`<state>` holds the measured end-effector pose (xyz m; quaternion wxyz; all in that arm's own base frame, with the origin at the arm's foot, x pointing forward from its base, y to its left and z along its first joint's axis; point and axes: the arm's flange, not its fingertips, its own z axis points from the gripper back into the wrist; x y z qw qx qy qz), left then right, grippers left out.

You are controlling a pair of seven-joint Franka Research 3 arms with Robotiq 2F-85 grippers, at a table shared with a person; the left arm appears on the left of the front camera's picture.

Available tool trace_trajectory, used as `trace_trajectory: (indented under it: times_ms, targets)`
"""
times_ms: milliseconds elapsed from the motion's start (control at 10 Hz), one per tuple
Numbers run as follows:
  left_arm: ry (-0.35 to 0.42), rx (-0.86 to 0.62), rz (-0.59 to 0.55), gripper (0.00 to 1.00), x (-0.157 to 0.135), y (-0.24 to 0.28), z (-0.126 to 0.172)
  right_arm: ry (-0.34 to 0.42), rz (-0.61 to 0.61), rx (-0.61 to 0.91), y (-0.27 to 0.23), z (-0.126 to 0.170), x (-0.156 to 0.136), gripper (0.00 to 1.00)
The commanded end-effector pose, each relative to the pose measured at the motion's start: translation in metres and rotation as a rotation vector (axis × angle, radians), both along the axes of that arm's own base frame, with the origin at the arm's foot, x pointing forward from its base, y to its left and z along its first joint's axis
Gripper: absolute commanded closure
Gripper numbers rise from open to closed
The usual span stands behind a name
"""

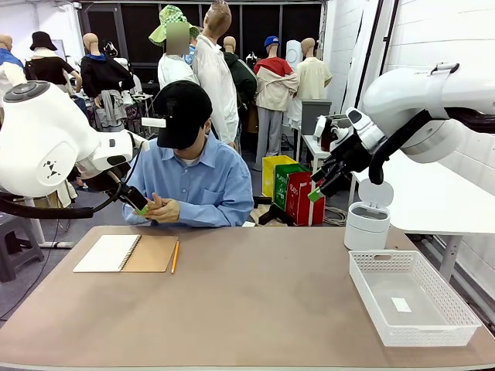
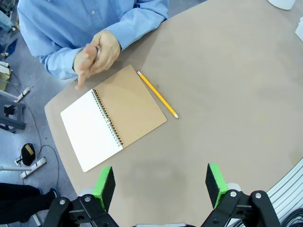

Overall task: Sort the paper based on its condition.
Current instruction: If a person hands you a paper, place it in the Organizing basket , and if it's crumpled, put it in the Trash can.

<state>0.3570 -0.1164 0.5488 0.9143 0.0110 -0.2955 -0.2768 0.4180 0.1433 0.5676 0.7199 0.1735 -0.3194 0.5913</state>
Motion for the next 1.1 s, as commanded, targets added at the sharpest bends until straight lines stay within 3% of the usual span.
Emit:
trace_trajectory:
  times_ms: [0, 1000]
  targets:
    - [0.0, -0.003, 0.0, 0.0, 0.0001, 0.0005, 0.0003, 0.009, 0.003, 0.017, 0.0001, 0.0, 0.0001, 0.0]
    - [0.0, -0.003, 0.0, 0.0, 0.0001, 0.0005, 0.0003, 0.009, 0.003, 0.017, 0.0001, 0.0, 0.0001, 0.0]
